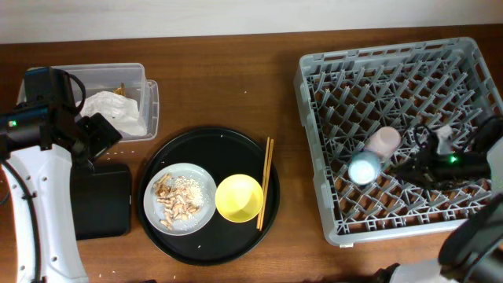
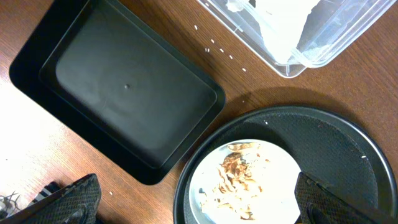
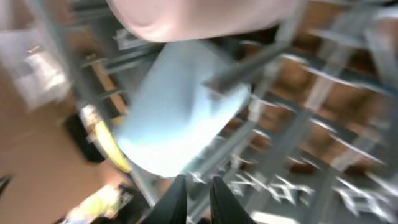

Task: Sort waste into correct bins and load items into the dishwasher rack
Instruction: 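Carry the blue cup to the rack and set it beside the pink cup, then return the right gripper to the tray and grasp the yellow bowl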

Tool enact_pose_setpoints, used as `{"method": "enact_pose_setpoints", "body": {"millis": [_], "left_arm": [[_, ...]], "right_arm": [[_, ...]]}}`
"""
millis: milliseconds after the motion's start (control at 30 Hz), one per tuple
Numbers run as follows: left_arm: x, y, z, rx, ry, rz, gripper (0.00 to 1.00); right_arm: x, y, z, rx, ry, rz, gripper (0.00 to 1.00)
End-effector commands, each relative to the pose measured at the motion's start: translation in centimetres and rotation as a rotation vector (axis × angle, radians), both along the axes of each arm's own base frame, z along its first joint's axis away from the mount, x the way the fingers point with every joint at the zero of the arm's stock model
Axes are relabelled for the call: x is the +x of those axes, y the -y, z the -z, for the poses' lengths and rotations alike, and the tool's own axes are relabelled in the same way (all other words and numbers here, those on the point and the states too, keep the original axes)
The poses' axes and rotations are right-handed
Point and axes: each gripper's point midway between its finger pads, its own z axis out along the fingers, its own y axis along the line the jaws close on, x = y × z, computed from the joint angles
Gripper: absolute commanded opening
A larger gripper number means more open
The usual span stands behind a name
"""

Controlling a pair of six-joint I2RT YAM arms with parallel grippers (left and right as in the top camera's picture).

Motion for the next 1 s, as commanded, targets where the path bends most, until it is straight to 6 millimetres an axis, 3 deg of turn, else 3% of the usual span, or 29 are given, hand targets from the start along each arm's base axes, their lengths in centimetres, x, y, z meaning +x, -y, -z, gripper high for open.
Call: {"method": "enact_pose_setpoints", "body": {"millis": [0, 233, 333, 400, 500, 633, 800, 967], "left_arm": [[-0.1, -0.1, -0.2, 0.006, 0.010, -0.015, 0.99], [-0.1, -0.1, -0.2, 0.006, 0.010, -0.015, 0.99], [-0.1, -0.1, -0.2, 0.006, 0.010, -0.015, 0.99], [-0.1, -0.1, -0.2, 0.006, 0.010, -0.015, 0.99], [-0.1, -0.2, -0.2, 0.006, 0.010, -0.016, 0.99], [-0.1, -0.1, -0.2, 0.006, 0.010, -0.015, 0.99], [-0.1, -0.1, -0.2, 0.006, 0.010, -0.015, 0.99], [-0.1, -0.1, -0.2, 0.006, 0.010, -0.015, 0.99]], "right_arm": [[-1.0, 1.5, -2.0, -0.156, -0.031, 0.097, 0.16], [-2.3, 0.2, -6.6, -0.245, 0.111, 0.110, 0.17], [-2.4, -1.5, -7.7, -0.267, 0.158, 0.056, 0.20], [-2.2, -3.7, -7.9, -0.263, 0.175, -0.032, 0.18], [-2.0, -6.1, -7.4, -0.252, 0.165, -0.140, 0.04], [-2.5, -8.1, -4.8, -0.343, -0.001, -0.233, 0.04], [-2.1, -7.8, -1.4, -0.476, -0.186, -0.234, 0.04], [-0.5, -7.5, 0.8, -0.488, -0.210, -0.242, 0.04]]}}
